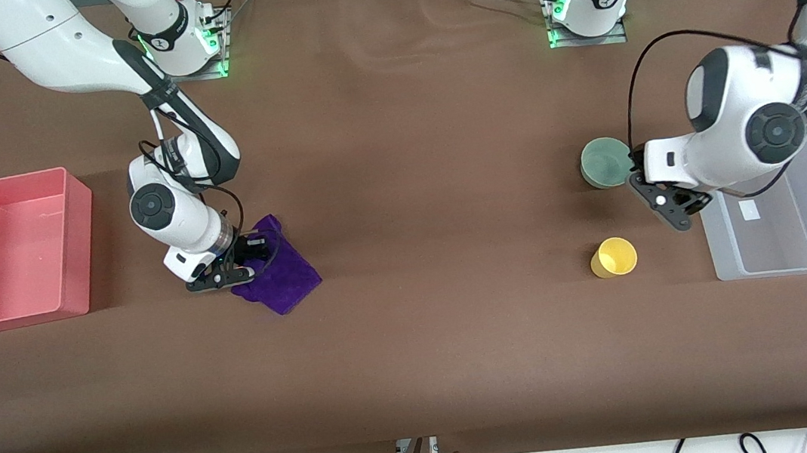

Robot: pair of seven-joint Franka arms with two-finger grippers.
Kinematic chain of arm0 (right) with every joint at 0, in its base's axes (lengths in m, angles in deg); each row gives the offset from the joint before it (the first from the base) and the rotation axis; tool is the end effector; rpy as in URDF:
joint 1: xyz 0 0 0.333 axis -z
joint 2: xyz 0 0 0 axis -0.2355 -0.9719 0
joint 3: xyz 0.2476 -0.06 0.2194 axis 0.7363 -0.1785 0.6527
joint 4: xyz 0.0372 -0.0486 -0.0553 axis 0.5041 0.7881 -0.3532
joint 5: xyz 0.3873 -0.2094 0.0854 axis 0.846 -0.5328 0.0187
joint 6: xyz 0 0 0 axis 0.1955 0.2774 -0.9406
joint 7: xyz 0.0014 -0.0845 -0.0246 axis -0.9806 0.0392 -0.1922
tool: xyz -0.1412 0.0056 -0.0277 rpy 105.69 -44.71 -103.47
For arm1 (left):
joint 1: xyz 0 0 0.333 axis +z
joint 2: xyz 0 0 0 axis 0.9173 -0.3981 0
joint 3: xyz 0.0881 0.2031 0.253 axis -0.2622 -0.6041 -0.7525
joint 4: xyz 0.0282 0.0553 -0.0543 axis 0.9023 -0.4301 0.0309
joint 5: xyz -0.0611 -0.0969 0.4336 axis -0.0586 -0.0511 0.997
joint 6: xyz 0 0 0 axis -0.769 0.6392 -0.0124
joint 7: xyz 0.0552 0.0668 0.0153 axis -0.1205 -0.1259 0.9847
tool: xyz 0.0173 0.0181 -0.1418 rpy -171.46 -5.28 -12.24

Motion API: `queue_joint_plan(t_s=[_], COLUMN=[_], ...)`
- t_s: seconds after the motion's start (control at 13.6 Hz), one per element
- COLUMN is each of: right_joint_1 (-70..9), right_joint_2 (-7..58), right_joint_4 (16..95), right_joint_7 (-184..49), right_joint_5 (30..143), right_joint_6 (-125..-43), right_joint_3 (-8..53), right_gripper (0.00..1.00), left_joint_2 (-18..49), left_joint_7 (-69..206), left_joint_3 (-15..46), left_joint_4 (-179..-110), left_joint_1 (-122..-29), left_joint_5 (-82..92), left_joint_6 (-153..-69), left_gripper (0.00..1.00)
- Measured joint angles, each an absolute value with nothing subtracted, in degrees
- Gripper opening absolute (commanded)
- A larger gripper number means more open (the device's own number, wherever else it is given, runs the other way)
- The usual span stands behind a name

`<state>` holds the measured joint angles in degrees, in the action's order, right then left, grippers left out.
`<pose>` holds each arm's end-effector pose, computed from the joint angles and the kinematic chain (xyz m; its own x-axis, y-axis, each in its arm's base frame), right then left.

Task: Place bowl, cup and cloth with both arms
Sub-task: 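Grasp the purple cloth with the right gripper while the left gripper grasps the bowl, then drop the cloth in the pink bin while the left gripper sets the bowl down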

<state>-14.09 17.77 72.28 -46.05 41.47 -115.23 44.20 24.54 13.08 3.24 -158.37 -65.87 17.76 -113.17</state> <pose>0.6190 0.1925 0.1222 0.9964 0.0845 0.0056 0.0847 -0.9937 -0.0729 0.6239 -0.0517 0.2556 0.5430 -0.8285 -0.1368 -0.8190 -0.5585 0.1317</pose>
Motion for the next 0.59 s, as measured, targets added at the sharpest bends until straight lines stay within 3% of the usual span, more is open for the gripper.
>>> queue_joint_plan(t_s=[0.22,0.29,0.37,0.44,0.51,0.59], right_joint_1=[-14.09,-14.09,-14.08,-14.0,-13.85,-13.66], right_joint_2=[17.4,17.42,17.52,17.9,18.8,19.93], right_joint_4=[72.19,71.91,71.34,70.41,68.68,65.99], right_joint_7=[-46.05,-46.05,-46.06,-46.09,-46.46,-47.49], right_joint_5=[41.41,41.31,41.07,40.83,40.61,40.53], right_joint_6=[-115.59,-115.6,-115.51,-114.78,-111.92,-106.86], right_joint_3=[44.12,44.07,43.95,43.79,43.58,43.37], right_gripper=[0.0,0.0,0.0,0.0,0.0,0.0], left_joint_2=[24.0,23.56,22.81,22.0,21.09,20.2], left_joint_7=[7.49,6.06,4.22,2.25,0.09,-1.38], left_joint_3=[3.25,3.23,3.23,3.22,3.23,3.23], left_joint_4=[-169.24,-171.34,-172.6,-173.04,-173.13,-173.19], left_joint_1=[-65.19,-64.63,-63.93,-63.28,-62.77,-62.51], left_joint_5=[17.77,17.77,17.77,17.77,17.77,17.77], left_joint_6=[-128.49,-130.74,-131.84,-132.28,-132.8,-133.77], left_gripper=[0.98,0.8,0.53,0.4,0.33,0.14])
